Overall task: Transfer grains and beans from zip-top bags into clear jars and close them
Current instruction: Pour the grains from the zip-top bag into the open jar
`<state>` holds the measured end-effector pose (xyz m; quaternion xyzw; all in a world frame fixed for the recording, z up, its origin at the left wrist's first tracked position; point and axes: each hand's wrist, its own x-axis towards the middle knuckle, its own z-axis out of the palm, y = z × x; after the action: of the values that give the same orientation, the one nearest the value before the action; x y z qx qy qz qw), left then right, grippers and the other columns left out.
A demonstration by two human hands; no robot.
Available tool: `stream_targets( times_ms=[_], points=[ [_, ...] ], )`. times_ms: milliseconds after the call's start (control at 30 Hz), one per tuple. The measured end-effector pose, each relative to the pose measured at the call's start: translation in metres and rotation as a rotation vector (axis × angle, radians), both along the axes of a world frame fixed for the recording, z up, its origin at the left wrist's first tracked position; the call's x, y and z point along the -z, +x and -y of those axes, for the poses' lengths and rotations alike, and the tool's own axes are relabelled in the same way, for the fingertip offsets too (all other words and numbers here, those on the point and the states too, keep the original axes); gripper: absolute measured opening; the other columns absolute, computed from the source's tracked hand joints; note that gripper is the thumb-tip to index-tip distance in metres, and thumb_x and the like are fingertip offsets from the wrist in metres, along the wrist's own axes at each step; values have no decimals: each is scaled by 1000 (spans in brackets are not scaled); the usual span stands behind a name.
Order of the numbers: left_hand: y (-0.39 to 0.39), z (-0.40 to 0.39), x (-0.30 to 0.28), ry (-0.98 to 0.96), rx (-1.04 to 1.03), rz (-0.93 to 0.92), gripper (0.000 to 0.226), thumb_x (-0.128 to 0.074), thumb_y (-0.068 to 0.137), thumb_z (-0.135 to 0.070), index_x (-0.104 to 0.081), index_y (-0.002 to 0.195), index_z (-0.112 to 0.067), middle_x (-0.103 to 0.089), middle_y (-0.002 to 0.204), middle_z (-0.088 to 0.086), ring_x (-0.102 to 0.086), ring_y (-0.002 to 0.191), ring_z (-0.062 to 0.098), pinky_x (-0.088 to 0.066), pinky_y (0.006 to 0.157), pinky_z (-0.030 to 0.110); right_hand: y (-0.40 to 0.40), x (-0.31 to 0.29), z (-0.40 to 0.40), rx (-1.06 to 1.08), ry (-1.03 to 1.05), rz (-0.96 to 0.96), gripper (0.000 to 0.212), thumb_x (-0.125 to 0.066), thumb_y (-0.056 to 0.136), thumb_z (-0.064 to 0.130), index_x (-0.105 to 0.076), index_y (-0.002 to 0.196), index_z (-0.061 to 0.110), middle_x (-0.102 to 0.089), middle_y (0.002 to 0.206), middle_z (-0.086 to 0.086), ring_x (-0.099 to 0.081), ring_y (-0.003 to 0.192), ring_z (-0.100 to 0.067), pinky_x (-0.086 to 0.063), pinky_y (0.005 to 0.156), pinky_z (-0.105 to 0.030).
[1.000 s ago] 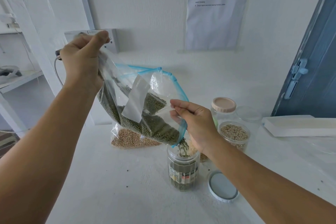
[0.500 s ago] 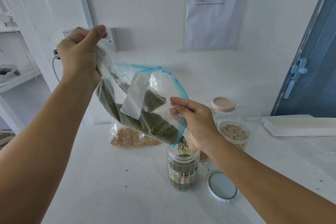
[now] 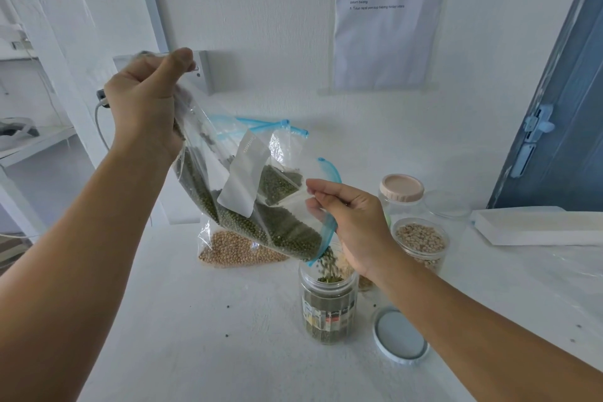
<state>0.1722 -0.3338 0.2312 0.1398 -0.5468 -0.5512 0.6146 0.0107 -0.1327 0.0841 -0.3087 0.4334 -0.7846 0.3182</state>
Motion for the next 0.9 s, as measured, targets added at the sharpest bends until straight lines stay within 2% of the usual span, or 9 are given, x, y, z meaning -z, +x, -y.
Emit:
stream_targets(
  times_ms=[167,300,400,567,733,900],
  points=[
    [-2,-3,-4,-1,-15,-1,24,-84,85,-12,-67,68,-12,-68,68,-3,-51,52,14,-43,60,29,-1,-1,0,-12,-19,13,26,-62,96,-8,-80,104,8,-79,106,-9,-74,96,-16,-60,90,-27],
    [-3,-4,-2,-5,9,1,28,-85,83,-12,-69,61,-17,-72,77,3,-54,54,16,-45,63,30,-1,1,-1,-14,-25,22,27,-61,96,-10,-81,103,7,-79,106,-10,-74,98,-18,-59,89,-26],
    [-4,-4,2,1,4,8,27,-84,86,-11,-72,62,-18,-73,73,-1,-53,54,13,-44,60,28,-1,3,-2,-17,-20,18,27,-61,96,-10,-81,103,7,-79,107,-11,-73,98,-18,-59,89,-26],
    [-3,-4,0,2,8,1,27,-83,86,-11,-69,63,-15,-73,75,0,-55,58,14,-44,63,30,-1,2,-1,-15,-20,1,27,-61,96,-9,-81,102,9,-79,107,-10,-73,97,-18,-59,90,-26],
    [-7,-8,1,-4,0,-24,20,-81,88,-9,-68,73,-8,-70,67,-8,-52,56,10,-42,59,26,0,4,-2,-1,-6,-17,27,-62,96,-8,-82,103,9,-79,108,-11,-73,98,-19,-59,90,-27],
    [-7,-9,1,1,17,-10,21,-84,85,-11,-72,68,-14,-71,70,-3,-53,57,12,-43,59,26,0,4,-2,3,5,-29,26,-62,96,-8,-81,105,8,-78,109,-12,-73,99,-20,-59,91,-27]
  ],
)
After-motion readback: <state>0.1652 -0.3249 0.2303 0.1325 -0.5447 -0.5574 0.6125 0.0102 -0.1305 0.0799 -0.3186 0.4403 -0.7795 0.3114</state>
